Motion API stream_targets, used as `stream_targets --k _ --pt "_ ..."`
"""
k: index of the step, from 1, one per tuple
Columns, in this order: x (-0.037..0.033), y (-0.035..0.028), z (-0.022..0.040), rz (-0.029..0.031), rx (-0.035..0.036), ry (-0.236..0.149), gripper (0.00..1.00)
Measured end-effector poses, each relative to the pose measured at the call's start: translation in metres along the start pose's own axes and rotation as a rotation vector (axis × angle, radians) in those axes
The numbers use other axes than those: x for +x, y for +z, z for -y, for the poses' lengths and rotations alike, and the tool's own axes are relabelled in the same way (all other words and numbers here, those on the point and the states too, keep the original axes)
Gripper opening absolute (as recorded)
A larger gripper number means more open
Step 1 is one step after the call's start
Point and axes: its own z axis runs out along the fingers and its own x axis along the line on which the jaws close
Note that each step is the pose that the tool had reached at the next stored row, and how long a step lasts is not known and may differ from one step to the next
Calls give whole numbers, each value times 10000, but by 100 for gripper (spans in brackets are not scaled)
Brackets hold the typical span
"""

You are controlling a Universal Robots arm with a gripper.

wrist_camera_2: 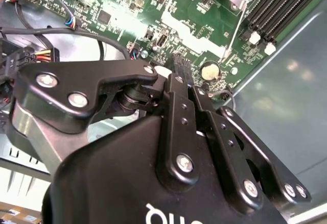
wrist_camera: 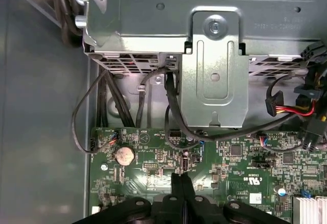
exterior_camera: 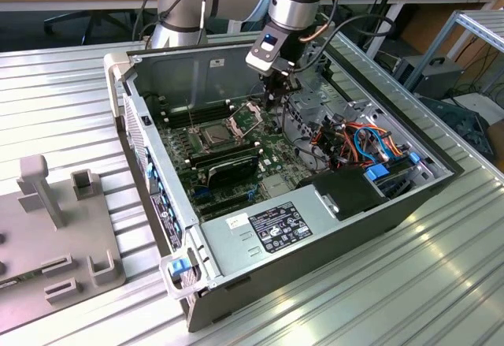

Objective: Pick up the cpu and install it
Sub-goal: 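Close the cpu cover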

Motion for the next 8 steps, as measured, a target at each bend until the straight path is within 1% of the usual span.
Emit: stream_targets --k 4,8 --pt "2 66 1 2 0 -1 11" --pt "2 90 1 3 0 -1 11"
